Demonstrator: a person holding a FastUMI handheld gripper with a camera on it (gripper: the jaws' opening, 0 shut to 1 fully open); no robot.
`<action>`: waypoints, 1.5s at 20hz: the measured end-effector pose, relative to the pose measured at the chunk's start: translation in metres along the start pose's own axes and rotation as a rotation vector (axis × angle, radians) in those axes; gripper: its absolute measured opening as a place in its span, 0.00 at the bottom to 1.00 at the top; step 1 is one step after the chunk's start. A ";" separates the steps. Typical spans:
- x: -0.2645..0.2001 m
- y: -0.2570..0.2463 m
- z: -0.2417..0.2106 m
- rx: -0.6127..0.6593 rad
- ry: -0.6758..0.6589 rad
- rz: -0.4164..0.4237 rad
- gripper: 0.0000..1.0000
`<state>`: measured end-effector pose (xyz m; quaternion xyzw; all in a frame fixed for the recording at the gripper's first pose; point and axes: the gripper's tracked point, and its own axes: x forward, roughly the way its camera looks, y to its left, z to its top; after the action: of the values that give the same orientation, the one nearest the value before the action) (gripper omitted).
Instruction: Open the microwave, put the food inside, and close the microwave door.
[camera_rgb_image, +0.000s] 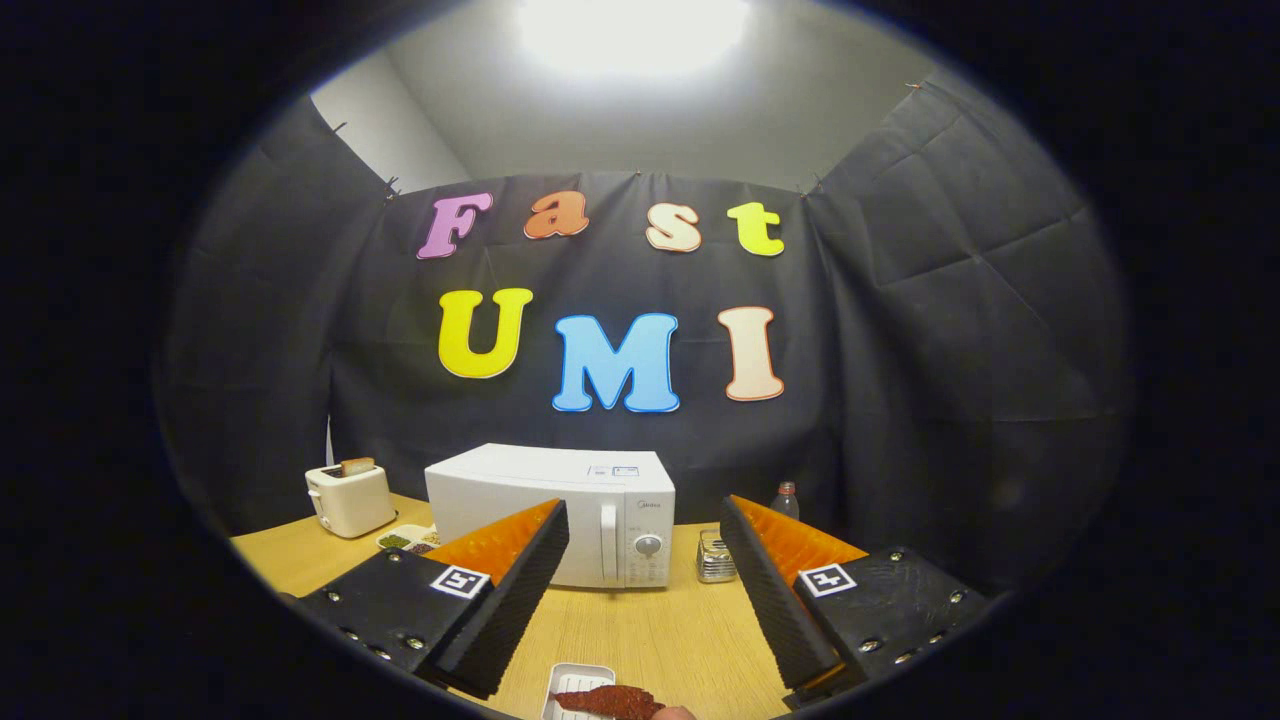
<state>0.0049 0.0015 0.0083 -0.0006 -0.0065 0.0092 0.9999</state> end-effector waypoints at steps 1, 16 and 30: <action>0.001 -0.001 -0.001 0.001 0.000 0.000 0.97; 0.064 -0.009 -0.007 0.023 0.024 0.013 0.97; 0.171 0.033 -0.070 -0.048 0.144 0.127 0.97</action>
<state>0.1763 0.0380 -0.0598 -0.0258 0.0655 0.0725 0.9949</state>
